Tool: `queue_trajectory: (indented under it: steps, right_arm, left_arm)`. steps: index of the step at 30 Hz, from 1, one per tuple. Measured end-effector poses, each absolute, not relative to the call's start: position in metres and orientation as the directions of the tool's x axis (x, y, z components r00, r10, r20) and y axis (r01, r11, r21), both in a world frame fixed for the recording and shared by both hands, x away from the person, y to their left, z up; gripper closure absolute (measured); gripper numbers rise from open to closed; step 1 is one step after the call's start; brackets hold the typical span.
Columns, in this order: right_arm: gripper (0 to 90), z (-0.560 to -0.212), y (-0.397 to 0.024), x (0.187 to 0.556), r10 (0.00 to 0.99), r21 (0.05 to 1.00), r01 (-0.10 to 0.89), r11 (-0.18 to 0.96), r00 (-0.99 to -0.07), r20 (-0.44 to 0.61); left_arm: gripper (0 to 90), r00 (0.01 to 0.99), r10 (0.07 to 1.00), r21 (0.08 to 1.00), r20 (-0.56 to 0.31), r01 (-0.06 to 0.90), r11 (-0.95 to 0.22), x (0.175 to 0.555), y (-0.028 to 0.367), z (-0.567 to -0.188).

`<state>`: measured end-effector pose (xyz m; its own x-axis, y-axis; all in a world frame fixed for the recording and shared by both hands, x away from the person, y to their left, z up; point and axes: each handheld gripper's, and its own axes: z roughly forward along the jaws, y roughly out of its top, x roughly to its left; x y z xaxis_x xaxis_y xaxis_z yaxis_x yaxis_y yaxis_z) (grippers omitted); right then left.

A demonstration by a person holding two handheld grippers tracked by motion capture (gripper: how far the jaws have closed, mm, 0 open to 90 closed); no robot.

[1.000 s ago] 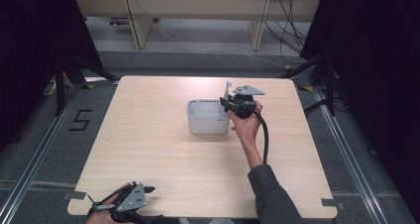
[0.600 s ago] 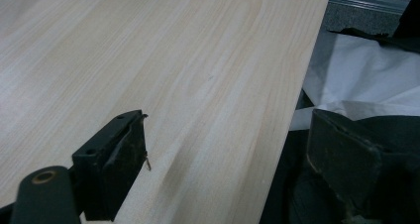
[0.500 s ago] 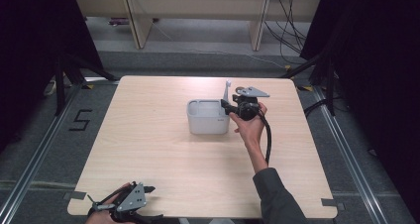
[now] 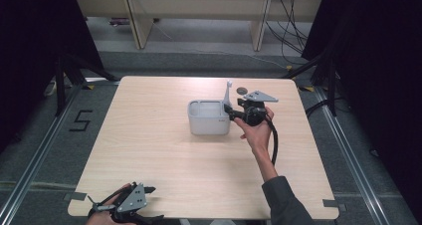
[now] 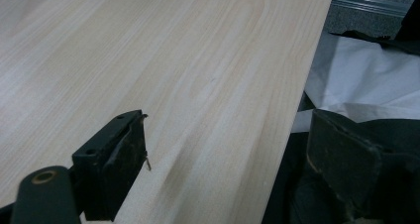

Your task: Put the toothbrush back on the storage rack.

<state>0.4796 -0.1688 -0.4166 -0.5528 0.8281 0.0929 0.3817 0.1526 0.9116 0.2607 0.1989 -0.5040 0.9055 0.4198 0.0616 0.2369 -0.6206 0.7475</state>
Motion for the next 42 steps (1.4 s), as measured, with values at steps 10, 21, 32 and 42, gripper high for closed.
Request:
queue_trajectory:
  steps: [10, 21, 32, 42]
  right_arm:
    - [35.0, -0.418, -0.175, 0.467, 0.822, 0.913, 0.379, 0.149, -0.561, 0.099]
    - [33.3, -0.415, -0.186, 0.456, 0.825, 0.906, 0.403, 0.127, -0.550, 0.129]
    - [29.3, -0.414, -0.190, 0.447, 0.828, 0.900, 0.423, 0.104, -0.539, 0.157]
    - [28.1, -0.416, -0.193, 0.439, 0.818, 0.903, 0.405, 0.143, -0.561, 0.122]
  left_arm:
    - [14.9, 0.908, 0.415, 0.745, 0.062, 0.235, -0.625, 0.261, 0.199, -0.503]
    - [14.8, 0.906, 0.419, 0.752, 0.067, 0.230, -0.617, 0.261, 0.199, -0.503]
    - [14.9, 0.910, 0.407, 0.740, 0.072, 0.225, -0.634, 0.261, 0.200, -0.501]
    - [14.8, 0.908, 0.413, 0.748, 0.063, 0.231, -0.622, 0.261, 0.199, -0.502]
